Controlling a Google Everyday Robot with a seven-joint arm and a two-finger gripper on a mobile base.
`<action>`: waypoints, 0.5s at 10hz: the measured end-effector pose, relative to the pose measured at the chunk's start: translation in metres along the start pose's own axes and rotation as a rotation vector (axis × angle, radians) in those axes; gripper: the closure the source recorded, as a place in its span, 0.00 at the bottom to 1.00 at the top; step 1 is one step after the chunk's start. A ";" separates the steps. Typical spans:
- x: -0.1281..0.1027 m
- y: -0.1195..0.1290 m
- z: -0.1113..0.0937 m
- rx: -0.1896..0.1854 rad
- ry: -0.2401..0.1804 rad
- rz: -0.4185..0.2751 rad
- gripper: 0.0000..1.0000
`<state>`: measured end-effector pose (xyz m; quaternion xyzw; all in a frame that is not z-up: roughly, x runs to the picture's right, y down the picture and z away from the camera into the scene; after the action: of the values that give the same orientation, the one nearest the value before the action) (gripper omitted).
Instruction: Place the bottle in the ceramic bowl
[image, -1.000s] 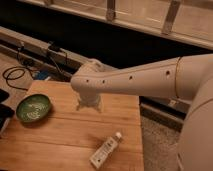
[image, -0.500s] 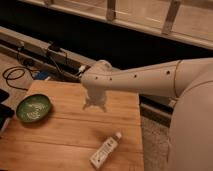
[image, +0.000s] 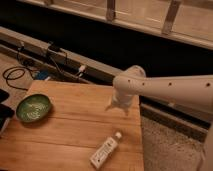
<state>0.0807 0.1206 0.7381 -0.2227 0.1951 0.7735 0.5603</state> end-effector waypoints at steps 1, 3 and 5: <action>0.005 -0.021 -0.003 0.010 0.004 0.040 0.35; 0.008 -0.026 -0.004 0.014 0.006 0.057 0.35; 0.008 -0.027 -0.004 0.014 0.006 0.060 0.35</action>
<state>0.1048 0.1329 0.7290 -0.2153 0.2089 0.7878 0.5379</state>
